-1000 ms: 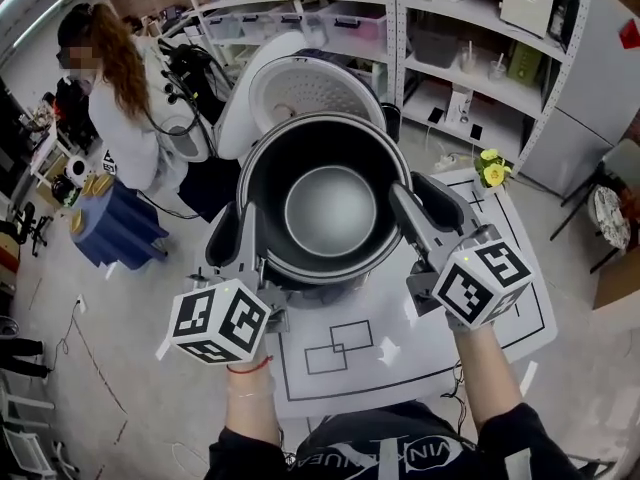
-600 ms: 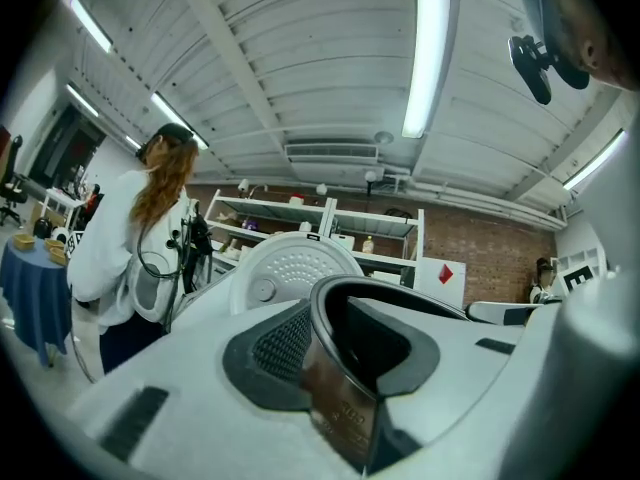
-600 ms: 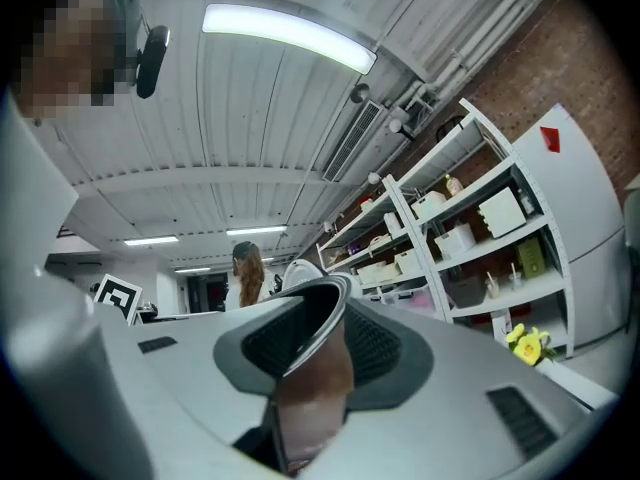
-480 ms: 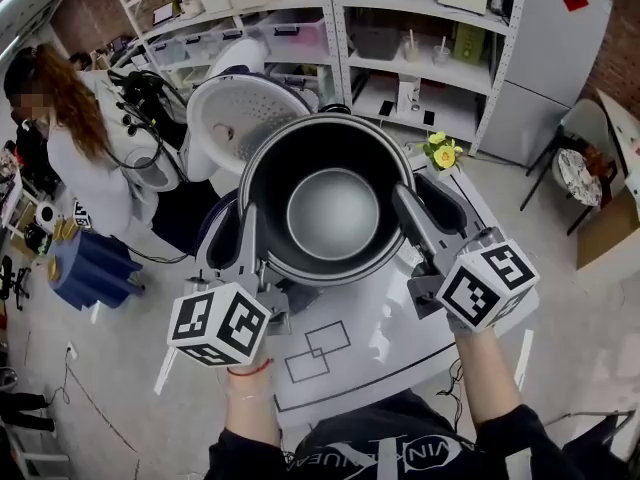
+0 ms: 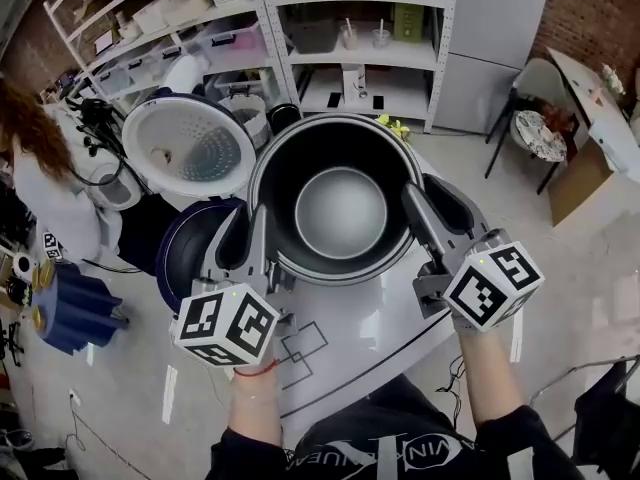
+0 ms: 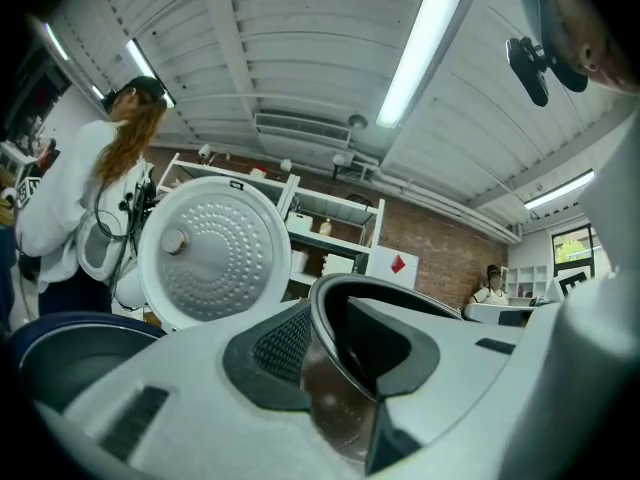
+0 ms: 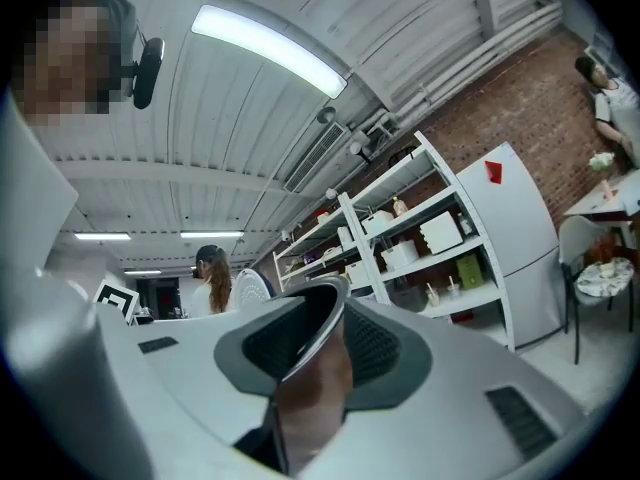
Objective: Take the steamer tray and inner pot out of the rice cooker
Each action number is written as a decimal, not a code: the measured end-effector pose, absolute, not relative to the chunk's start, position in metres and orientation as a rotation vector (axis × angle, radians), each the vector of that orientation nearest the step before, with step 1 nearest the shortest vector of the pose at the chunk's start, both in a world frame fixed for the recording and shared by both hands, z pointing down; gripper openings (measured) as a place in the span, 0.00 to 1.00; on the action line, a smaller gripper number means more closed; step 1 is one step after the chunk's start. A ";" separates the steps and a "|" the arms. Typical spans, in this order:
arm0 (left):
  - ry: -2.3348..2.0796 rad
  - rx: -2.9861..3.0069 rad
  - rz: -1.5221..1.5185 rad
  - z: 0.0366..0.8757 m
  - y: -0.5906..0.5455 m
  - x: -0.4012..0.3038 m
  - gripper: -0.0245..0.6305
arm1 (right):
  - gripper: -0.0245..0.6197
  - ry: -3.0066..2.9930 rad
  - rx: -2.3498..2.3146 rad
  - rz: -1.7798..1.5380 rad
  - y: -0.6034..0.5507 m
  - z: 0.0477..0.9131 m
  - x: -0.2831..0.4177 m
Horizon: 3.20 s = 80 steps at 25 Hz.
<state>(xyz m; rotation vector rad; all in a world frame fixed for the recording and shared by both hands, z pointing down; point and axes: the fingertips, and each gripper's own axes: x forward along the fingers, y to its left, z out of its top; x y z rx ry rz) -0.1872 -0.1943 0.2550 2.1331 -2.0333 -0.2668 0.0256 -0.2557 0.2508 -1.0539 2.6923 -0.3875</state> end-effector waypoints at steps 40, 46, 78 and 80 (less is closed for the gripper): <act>-1.539 2.098 0.074 0.457 -0.129 -0.095 0.19 | 0.20 2.632 -1.489 -0.791 -0.153 0.458 0.127; -1.537 2.076 0.085 0.464 -0.127 -0.095 0.19 | 0.19 2.635 -1.494 -0.817 -0.154 0.465 0.128; -1.915 2.200 -0.059 0.399 -0.098 -0.131 0.15 | 0.19 2.885 -1.241 -0.446 -0.153 0.415 0.100; -2.011 2.161 -0.067 0.386 -0.089 -0.143 0.09 | 0.17 2.908 -1.154 -0.423 -0.151 0.403 0.089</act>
